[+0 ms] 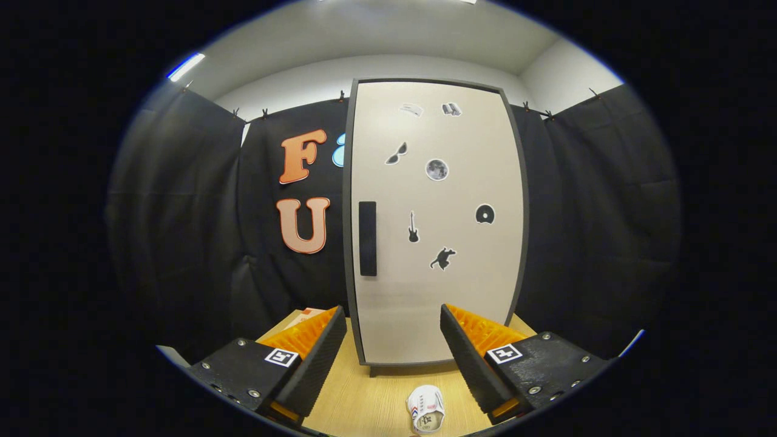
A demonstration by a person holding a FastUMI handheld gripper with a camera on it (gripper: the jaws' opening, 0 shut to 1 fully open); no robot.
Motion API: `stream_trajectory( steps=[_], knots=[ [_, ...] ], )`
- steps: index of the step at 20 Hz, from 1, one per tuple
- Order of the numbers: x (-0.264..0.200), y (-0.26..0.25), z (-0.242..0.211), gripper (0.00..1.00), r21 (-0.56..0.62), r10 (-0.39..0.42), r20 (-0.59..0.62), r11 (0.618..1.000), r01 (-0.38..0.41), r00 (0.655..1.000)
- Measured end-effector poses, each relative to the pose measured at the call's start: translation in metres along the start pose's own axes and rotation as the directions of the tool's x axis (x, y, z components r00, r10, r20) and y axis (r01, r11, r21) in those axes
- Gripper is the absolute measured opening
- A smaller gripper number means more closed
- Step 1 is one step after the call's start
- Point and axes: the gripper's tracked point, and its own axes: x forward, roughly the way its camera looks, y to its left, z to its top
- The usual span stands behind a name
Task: Open the shoe cabinet door, grab the shoes and put them into the shoe cabinet, then close the shoe cabinet door.
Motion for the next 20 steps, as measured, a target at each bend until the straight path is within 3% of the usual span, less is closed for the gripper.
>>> stream_trajectory(
  steps=[10, 20],
  knots=[
    [0.119, 0.035, 0.02, 0.97, -0.03, 0.012, 0.013, 0.999, -0.011, 1.0],
    [0.187, 0.035, 0.037, 0.97, -0.01, -0.031, 0.028, 0.999, 0.031, 0.999]
  ],
)
